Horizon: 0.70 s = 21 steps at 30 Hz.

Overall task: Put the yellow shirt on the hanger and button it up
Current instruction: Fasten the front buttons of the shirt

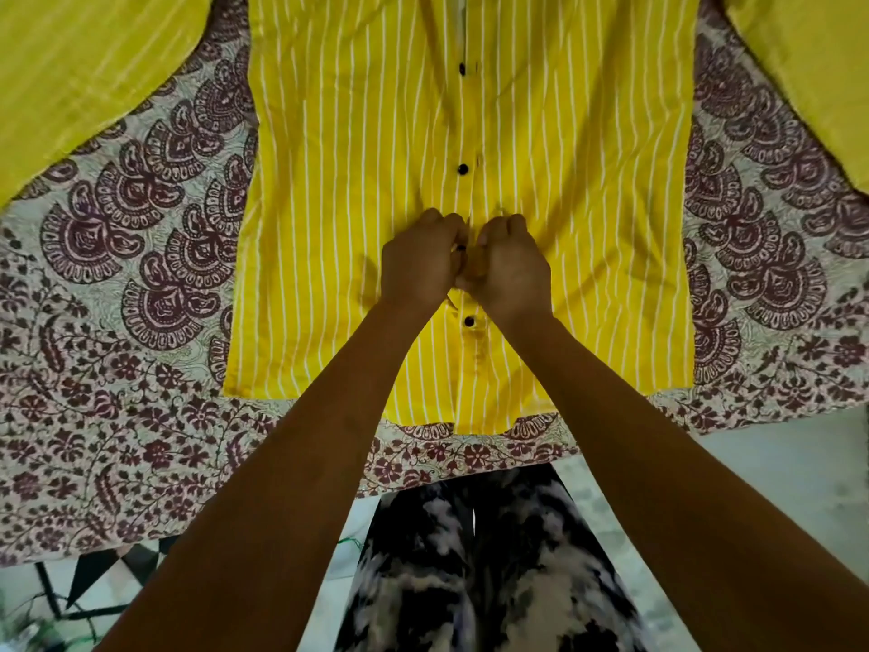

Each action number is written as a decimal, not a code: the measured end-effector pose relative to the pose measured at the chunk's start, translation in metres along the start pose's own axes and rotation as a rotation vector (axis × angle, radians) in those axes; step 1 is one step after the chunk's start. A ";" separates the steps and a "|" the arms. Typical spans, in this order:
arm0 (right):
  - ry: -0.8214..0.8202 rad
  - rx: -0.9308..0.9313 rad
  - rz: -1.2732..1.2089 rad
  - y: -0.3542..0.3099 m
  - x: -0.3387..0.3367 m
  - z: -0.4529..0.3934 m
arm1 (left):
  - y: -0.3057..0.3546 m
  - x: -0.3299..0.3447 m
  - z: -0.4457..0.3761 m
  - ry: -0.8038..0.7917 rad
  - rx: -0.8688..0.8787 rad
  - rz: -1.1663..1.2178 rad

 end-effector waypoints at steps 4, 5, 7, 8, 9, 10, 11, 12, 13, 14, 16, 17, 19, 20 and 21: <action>0.036 -0.009 0.038 0.001 -0.001 0.000 | 0.006 -0.001 -0.007 -0.023 0.035 -0.189; 0.042 -0.022 -0.018 0.002 -0.002 -0.001 | 0.007 -0.001 -0.008 -0.033 0.043 -0.211; 0.062 -0.038 -0.240 0.009 -0.005 -0.001 | 0.007 -0.003 -0.008 -0.046 0.036 -0.190; 0.075 -0.023 -0.375 0.013 -0.009 -0.001 | 0.005 -0.004 -0.007 -0.042 0.008 -0.133; 0.076 0.018 -0.508 0.018 -0.012 0.000 | 0.004 -0.006 -0.007 -0.031 -0.036 -0.039; 0.059 0.073 -0.633 0.021 -0.013 0.001 | 0.002 -0.009 -0.006 -0.010 -0.086 0.083; 0.032 0.131 -0.736 0.024 -0.014 0.003 | 0.003 -0.012 -0.006 0.016 -0.127 0.212; 0.011 0.173 -0.819 0.024 -0.014 0.006 | 0.004 -0.014 -0.006 0.038 -0.156 0.323; -0.001 0.196 -0.880 0.024 -0.013 0.010 | 0.007 -0.016 -0.004 0.048 -0.176 0.406; -0.005 0.209 -0.930 0.022 -0.014 0.012 | 0.010 -0.017 -0.003 0.049 -0.190 0.460; -0.004 0.228 -1.008 0.019 -0.012 0.016 | 0.015 -0.018 0.000 0.057 -0.206 0.510; 0.005 0.242 -1.035 0.017 -0.012 0.018 | 0.015 -0.017 0.002 0.068 -0.217 0.536; 0.026 0.281 -1.054 0.015 -0.012 0.020 | 0.014 -0.016 0.004 0.079 -0.239 0.589; 0.033 0.306 -1.049 0.014 -0.011 0.020 | 0.014 -0.015 0.005 0.083 -0.239 0.591; 0.036 0.329 -1.039 0.014 -0.011 0.020 | 0.014 -0.015 0.006 0.088 -0.237 0.586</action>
Point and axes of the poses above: each hand's wrist, its own z-axis away from the middle knuckle, its own x-axis out of the palm, y = z × x, the point moved 4 cm from there along -z, towards the middle knuckle, and after that the axes turned 3 degrees about x, right-handed, at the moved point
